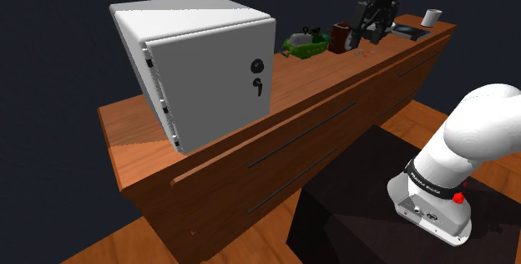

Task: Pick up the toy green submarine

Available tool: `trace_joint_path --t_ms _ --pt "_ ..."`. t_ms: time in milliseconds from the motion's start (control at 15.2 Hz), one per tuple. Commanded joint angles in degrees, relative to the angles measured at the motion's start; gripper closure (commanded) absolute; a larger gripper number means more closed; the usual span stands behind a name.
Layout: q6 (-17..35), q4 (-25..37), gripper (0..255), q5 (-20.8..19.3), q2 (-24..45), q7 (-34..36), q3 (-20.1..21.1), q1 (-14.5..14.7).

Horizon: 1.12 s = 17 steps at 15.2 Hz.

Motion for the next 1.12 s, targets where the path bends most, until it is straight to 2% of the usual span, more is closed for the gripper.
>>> trace_joint_path --t_ms 0,528,1056 --pt "0.0 0.0 0 0.0 0.0 0.0 0.0 0.0" --pt "10.11 5.15 0 -4.34 13.06 -10.82 -6.01 -1.19" --pt "17.44 15.28 0 -5.05 28.05 -21.05 -11.11 -1.32"
